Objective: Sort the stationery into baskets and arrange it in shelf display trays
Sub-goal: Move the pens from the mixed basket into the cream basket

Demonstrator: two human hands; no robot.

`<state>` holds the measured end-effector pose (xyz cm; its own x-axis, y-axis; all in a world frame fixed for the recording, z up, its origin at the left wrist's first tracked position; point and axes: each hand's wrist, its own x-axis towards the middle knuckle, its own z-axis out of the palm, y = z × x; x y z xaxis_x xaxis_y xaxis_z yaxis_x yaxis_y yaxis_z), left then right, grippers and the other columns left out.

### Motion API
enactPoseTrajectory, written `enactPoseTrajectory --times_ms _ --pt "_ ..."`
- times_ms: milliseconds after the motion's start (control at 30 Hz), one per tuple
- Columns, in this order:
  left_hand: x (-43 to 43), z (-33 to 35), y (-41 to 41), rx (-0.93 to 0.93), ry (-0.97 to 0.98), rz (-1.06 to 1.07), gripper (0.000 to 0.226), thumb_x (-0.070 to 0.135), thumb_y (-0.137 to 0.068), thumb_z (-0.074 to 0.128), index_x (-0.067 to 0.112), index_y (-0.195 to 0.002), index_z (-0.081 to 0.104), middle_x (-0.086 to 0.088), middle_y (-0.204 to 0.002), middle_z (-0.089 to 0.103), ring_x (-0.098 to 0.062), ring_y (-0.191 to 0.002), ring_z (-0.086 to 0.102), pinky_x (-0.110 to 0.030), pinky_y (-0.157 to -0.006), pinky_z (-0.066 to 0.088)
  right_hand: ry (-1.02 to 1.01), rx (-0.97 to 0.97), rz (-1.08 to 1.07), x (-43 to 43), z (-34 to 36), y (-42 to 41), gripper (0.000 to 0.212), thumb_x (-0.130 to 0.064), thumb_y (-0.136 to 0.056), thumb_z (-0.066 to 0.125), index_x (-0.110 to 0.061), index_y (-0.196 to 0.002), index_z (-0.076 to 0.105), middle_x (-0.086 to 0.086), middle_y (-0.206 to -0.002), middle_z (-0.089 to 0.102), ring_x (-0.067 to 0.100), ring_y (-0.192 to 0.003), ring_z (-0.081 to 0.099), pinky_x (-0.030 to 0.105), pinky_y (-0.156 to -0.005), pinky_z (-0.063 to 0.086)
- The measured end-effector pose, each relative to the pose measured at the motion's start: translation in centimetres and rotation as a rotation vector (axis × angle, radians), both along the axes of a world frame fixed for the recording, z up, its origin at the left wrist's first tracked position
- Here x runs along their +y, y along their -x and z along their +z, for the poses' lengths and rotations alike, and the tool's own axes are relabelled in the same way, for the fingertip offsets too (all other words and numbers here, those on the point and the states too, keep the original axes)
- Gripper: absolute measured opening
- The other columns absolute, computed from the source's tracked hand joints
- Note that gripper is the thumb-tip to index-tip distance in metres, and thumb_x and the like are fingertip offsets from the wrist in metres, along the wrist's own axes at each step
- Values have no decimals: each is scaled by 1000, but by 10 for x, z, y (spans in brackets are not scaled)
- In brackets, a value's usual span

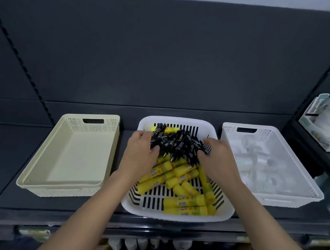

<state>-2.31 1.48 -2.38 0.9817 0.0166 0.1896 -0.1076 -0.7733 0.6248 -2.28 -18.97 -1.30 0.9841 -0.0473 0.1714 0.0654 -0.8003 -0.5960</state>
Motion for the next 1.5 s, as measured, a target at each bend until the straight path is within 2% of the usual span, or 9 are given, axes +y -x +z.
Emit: enactPoseTrajectory --times_ms 67,200,333,433,633,867,1167,1333,1500 --pt "-5 8 -19 31 -32 -15 40 22 -95 53 1 -129 48 -16 -128 47 -30 -115 48 -33 -92 40 17 28 0 1 4 -10 37 -18 -92 56 -5 -126 55 13 -123 57 26 -107 56 21 -78 35" --pt "-10 14 -58 259 -88 4 23 22 -94 49 1 -105 45 -20 -110 54 -28 -82 53 -31 -62 38 37 132 7 1 5 -37 42 -24 -93 54 -7 -130 52 12 -114 65 21 -92 60 24 -69 39" --pt "-12 6 -82 442 -99 16 38 36 -92 56 4 -110 45 -5 -93 53 -20 -83 52 -29 -63 39 60 258 75 8 -3 -69 22 -24 -93 54 -2 -91 57 7 -74 60 28 -77 59 27 -53 38" --pt "-16 -1 -93 472 -213 -8 45 43 -87 61 6 -109 48 -1 -88 53 -24 -92 56 -30 -69 43 163 353 53 15 -16 -86 43 -37 -95 51 -11 -62 46 1 -56 48 18 -55 49 27 -46 32" --pt "-21 -8 -106 470 -301 14 35 44 -85 60 13 -81 45 -1 -82 56 -18 -75 54 -29 -59 42 309 416 15 29 -25 -105 54 -60 -88 44 -12 -66 51 2 -69 57 22 -69 57 30 -61 45" --pt "-22 -4 -110 513 -165 26 38 35 -93 55 13 -63 43 -1 -58 44 -13 -52 43 -26 -46 30 45 532 62 32 -21 -120 39 -46 -77 61 -18 -52 50 -6 -49 52 10 -48 51 21 -43 32" --pt "-16 -10 -98 395 -51 111 28 34 -98 50 9 -88 46 -2 -73 49 -14 -62 45 -27 -49 31 -611 485 -22 25 -25 -107 37 -14 -79 58 -16 -53 33 0 -47 34 16 -41 37 23 -43 32" --pt "-9 -12 -86 284 234 197 24 36 -95 53 14 -105 55 2 -83 60 -14 -75 56 -26 -58 39 -1079 585 -28 24 -18 -90 10 -5 -88 52 4 -89 55 16 -75 60 21 -55 63 30 -52 56" --pt "-16 -4 -80 287 639 159 23 28 -96 54 7 -85 57 -9 -73 61 -22 -69 52 -35 -68 41 -1036 411 -3 34 -15 -81 22 -8 -87 48 -3 -108 54 12 -85 60 20 -70 59 29 -57 51"
